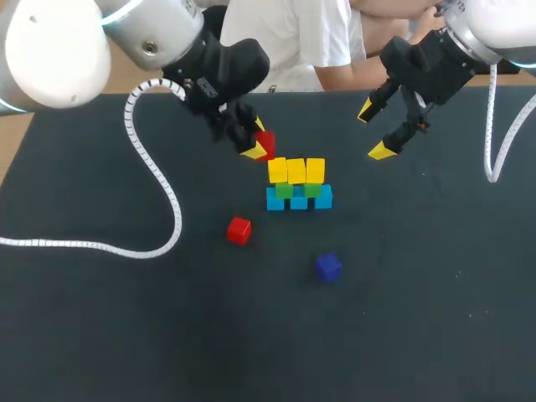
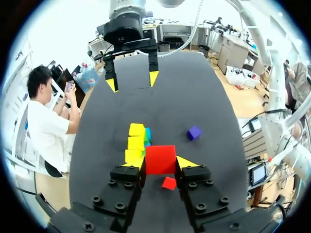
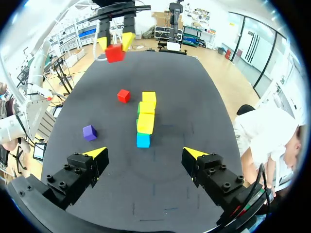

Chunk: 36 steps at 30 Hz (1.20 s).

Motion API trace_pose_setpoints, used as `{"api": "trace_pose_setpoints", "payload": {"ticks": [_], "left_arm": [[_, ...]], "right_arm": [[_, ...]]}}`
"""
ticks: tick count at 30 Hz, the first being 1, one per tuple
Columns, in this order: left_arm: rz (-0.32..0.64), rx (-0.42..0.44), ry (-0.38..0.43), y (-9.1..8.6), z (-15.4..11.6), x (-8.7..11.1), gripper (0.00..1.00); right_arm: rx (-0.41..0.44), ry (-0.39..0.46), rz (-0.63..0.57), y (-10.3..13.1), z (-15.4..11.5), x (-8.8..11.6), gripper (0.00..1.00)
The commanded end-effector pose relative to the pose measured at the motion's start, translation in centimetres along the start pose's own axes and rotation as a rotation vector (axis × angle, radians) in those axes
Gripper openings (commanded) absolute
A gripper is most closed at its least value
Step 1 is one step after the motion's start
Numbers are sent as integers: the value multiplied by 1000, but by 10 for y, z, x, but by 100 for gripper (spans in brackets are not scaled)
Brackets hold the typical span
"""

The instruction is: Place the blue cubes, place green cubes on the blue cubes, place the yellow cubes on the green cubes, then place the red cubes on the yellow cubes, and place purple cube on the red cubes.

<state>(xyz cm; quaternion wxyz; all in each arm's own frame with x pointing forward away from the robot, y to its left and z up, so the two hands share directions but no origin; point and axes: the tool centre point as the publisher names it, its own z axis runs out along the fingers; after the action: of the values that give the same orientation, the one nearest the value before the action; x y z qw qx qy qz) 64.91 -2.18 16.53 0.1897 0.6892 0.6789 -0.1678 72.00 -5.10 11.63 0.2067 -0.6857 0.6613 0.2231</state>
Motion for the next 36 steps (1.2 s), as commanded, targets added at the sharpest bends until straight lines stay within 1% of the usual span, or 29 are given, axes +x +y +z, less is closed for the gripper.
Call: {"api": "trace_pose_setpoints", "payload": {"ticks": [1,4,6,8,13,14,17,19,21,25,29,36], "left_arm": [[-30,6,5,-14,1,-1,0],[-43,13,-17,-19,6,-7,0],[-35,14,-27,-20,11,-10,0],[-41,25,-56,-17,16,-10,0],[-73,59,-44,-11,24,-10,0],[-76,62,-60,-10,26,-8,0],[-90,76,-58,-8,32,-6,0],[-92,84,-58,-7,37,-8,0],[-90,103,-83,-5,43,-11,0],[-88,107,-87,-1,54,-16,0],[-98,108,-60,3,62,-19,0],[-100,92,-53,9,61,-20,0]], "right_arm": [[-1,-1,-1,0,0,0,100],[-1,-1,-1,0,0,0,100],[-1,-1,-1,0,0,0,100],[-1,-1,-1,0,0,0,100],[-1,-1,-1,0,0,0,100],[-1,-1,-1,0,0,0,100],[-1,-1,-1,0,0,0,100],[-1,-1,-1,0,0,0,100],[-1,-1,-1,0,0,0,100],[-1,-1,-1,0,0,0,100],[-1,-1,-1,0,0,0,100],[-1,-1,-1,0,0,0,100]]}}
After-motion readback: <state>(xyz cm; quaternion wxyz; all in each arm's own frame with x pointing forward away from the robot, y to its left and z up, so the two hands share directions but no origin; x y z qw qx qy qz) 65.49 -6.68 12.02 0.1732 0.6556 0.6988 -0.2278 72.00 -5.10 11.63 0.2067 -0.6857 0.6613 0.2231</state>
